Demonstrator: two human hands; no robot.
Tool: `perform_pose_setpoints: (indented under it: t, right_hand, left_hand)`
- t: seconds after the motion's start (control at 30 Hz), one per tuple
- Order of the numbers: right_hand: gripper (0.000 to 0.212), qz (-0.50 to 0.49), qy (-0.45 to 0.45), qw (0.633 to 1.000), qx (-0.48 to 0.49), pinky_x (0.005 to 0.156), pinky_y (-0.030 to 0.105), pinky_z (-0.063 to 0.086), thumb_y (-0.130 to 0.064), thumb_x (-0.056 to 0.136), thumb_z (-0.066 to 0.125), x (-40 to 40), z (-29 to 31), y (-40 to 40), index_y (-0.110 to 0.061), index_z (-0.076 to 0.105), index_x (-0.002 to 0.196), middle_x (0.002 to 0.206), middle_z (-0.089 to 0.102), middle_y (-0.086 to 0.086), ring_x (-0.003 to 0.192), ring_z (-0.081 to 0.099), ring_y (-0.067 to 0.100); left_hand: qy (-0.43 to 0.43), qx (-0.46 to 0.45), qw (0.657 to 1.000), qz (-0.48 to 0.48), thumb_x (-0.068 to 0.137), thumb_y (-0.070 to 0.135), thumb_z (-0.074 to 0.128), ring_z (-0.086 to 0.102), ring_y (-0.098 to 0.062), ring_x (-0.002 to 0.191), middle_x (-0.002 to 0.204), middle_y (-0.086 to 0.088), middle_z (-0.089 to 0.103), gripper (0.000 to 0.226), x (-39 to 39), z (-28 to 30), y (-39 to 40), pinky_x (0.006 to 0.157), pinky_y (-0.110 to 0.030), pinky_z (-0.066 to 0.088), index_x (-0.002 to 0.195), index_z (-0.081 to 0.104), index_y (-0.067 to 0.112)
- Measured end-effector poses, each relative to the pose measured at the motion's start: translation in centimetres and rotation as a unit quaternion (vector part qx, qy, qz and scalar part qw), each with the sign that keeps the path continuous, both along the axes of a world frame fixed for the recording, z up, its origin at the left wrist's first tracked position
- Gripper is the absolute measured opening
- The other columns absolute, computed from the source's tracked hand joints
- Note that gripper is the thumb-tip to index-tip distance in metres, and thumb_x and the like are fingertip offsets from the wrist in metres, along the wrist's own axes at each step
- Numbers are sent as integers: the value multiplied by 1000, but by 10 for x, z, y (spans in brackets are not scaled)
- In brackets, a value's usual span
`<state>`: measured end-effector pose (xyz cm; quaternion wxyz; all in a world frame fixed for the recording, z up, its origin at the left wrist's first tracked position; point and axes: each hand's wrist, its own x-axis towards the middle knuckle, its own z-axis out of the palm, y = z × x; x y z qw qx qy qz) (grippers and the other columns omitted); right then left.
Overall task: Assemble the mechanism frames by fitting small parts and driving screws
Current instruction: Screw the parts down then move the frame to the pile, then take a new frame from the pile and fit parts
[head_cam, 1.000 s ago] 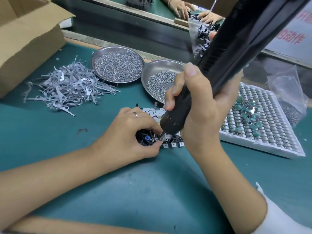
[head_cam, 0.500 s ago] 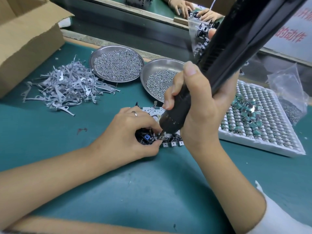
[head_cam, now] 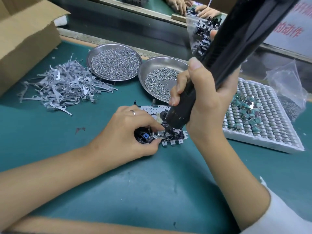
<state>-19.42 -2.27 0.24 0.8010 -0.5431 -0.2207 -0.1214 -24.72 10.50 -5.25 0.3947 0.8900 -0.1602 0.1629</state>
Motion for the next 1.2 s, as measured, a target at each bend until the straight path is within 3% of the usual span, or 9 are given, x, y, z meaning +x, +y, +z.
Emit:
perform_pose_setpoints:
  t: [0.23,0.3,0.4,0.5,0.6,0.7,0.83,1.0,1.2]
  right_hand:
    - [44,-41,-45,997,-39,59,32,47,-20,83,61,-2,7,-8,-6,35,116,75,54,9,57,55,21]
    - [47,-137,-101,985,-37,74,27,45,-16,86,57,-2,6,-17,-3,32,124,85,52,5,76,53,15]
    - [22,-345,-114,931,-25,75,20,37,3,88,48,-9,-6,-34,-9,43,106,88,43,5,79,43,14]
    - [13,-294,-98,926,-216,74,21,40,-2,90,49,-30,-29,-34,-10,57,95,86,52,4,81,50,11]
    - [40,-164,-138,818,-535,83,37,46,-41,88,53,-50,-49,-18,-14,65,115,104,60,7,96,57,22]
    - [45,-159,-163,691,-686,88,44,42,-54,85,54,-57,-55,-2,-26,64,119,115,59,8,104,54,31]
    - [34,-152,-151,702,-679,95,48,39,-44,75,62,-67,-51,-12,-25,68,102,110,61,3,102,55,28]
    - [50,-223,-96,720,-650,104,55,32,-63,66,56,-84,-54,-25,-19,60,89,92,54,0,93,53,26]
    - [73,-193,-2,728,-657,100,45,36,-55,65,64,-79,-52,-23,-23,43,127,144,31,10,132,26,30]
  left_hand:
    - [-17,21,1000,-10,64,24,75,56,-6,78,78,11,69,20,2,1,2,85,-28,37,83,75,19]
    - [-17,22,999,-16,65,28,75,57,-6,78,79,11,69,21,1,2,2,85,-31,39,84,75,19]
    - [-16,-24,999,-18,72,39,64,58,-4,75,78,14,68,26,0,6,1,84,-23,40,88,74,20]
    - [-30,-135,989,43,83,27,61,60,-3,74,79,14,67,12,4,10,4,78,-14,43,93,68,30]
    - [-54,-174,978,102,90,19,53,56,8,73,78,13,64,17,14,12,12,75,-6,39,97,65,29]
    - [-67,-158,977,124,93,18,50,55,10,73,79,13,63,17,20,9,16,74,-6,39,99,64,25]
    - [-113,-114,979,122,93,19,51,56,2,74,78,17,62,16,22,7,17,81,-26,44,98,65,27]
    - [-207,3,976,73,93,22,49,58,-20,68,71,0,65,25,16,4,6,77,-45,40,96,71,11]
    - [-315,89,945,-10,93,17,52,54,-23,59,74,0,67,24,3,5,-10,70,-34,35,92,74,5]
